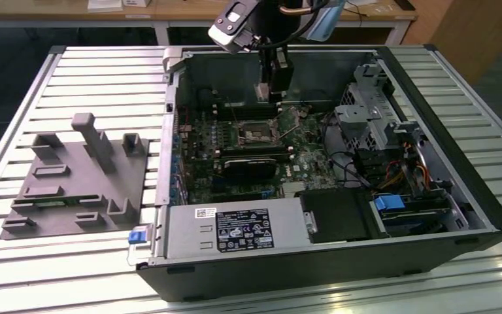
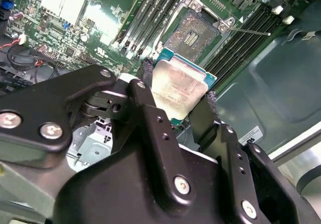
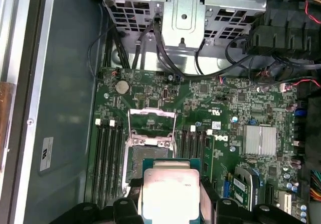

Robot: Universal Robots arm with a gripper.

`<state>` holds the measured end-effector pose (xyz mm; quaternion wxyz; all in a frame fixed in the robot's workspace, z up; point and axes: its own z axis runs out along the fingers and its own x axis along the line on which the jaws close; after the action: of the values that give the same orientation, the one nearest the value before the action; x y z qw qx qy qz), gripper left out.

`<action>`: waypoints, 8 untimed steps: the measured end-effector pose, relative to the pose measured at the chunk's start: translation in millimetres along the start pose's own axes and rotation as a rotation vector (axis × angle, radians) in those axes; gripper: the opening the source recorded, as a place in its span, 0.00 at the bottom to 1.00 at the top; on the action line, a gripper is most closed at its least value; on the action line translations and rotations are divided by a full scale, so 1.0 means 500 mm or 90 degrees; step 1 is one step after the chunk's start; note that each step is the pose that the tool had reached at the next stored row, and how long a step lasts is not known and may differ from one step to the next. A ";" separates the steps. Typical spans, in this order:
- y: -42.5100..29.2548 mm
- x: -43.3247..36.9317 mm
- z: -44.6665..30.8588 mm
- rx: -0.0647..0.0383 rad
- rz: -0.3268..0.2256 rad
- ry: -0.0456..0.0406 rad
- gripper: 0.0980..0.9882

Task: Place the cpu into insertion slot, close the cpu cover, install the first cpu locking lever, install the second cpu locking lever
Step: 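Place the cpu into insertion slot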

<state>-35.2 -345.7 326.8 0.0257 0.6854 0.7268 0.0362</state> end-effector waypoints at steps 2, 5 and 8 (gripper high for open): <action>0.000 0.000 0.001 0.000 0.000 -0.0001 0.49; 0.000 0.000 0.004 0.000 0.000 0.0000 0.49; -0.001 0.000 0.006 0.000 0.000 0.0000 0.49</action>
<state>-35.2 -345.7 323.6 0.0257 0.6854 0.7268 0.0362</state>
